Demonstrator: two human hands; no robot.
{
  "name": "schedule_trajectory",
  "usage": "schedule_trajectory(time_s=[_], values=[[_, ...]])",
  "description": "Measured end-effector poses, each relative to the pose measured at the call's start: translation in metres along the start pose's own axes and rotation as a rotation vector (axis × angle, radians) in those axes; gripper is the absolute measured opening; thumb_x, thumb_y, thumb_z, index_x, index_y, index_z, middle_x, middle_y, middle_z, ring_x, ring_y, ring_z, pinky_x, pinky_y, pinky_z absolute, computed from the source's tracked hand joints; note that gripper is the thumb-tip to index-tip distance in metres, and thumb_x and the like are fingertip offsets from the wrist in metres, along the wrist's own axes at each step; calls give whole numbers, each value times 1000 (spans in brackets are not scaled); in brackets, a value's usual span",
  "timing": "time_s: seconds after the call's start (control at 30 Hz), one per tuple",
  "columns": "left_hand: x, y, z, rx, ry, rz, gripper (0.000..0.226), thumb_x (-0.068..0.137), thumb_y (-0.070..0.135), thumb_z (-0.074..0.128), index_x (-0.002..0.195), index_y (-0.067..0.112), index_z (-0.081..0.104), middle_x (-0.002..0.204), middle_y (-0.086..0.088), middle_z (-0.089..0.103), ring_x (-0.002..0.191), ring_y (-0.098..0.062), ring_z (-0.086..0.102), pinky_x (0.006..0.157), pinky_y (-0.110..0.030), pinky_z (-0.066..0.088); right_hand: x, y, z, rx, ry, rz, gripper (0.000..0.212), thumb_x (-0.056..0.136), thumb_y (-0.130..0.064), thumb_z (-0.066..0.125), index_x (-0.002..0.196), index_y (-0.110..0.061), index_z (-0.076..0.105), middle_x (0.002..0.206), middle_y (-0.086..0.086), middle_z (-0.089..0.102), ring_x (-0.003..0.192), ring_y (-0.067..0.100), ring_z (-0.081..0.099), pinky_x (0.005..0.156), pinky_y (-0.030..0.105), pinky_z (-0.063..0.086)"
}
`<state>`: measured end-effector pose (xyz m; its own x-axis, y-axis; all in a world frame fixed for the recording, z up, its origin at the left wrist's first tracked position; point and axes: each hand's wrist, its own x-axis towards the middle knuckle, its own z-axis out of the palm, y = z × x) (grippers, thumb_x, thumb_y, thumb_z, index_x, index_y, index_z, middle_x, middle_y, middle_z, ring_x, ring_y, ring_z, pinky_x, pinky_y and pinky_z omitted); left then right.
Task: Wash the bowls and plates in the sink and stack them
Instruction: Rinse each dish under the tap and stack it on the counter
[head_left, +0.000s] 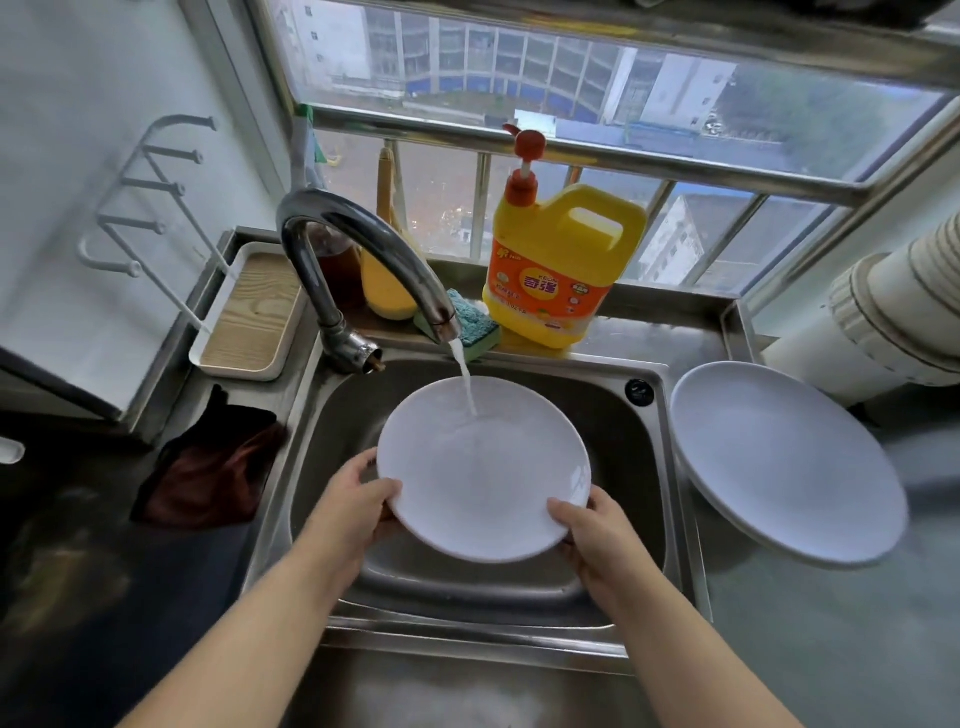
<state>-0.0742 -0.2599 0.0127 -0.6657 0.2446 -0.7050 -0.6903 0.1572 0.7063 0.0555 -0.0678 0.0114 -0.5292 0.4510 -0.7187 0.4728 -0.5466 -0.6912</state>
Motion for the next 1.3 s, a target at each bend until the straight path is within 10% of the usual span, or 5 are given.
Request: schedule_trajectory(time_s=[0.13,0.37,0.67,1.0,1.3], values=[[-9,-28,24,-175,19,30,51,90,-5,55,135,15,42,119,-9,62,106,-27,61,93,-44,51,-11,20,24,158,-125,-20,36,84,17,51,107,-10,58,91,8,74,81,22,71,65,30,57],[0,-4,-3,-75,-84,-23,56,85,-13,53,128,22,45,118,-8,59,104,-28,59,75,-36,53,1,2,0,-50,-16,71,12,94,-7,55,103,-7,61,97,11,71,89,25,67,73,36,57],[-11,-28,27,-274,59,37,49,90,-8,53,128,20,40,118,-8,59,111,-28,56,98,-44,47,-10,23,28,114,-54,38,32,85,9,58,111,-8,57,105,14,69,95,28,67,69,31,57],[12,-1,-9,9,-75,-87,36,91,2,58,126,10,53,113,-13,66,104,-33,63,86,-43,54,-8,-13,5,-130,-40,71,8,93,-8,57,99,-11,62,93,8,71,88,25,68,70,32,59],[6,2,13,104,-45,-35,18,99,17,50,111,5,55,101,-14,66,86,-25,67,75,-34,55,-8,-23,7,-1235,118,-658,37,94,-16,44,129,-26,54,91,2,71,82,24,65,69,33,50]])
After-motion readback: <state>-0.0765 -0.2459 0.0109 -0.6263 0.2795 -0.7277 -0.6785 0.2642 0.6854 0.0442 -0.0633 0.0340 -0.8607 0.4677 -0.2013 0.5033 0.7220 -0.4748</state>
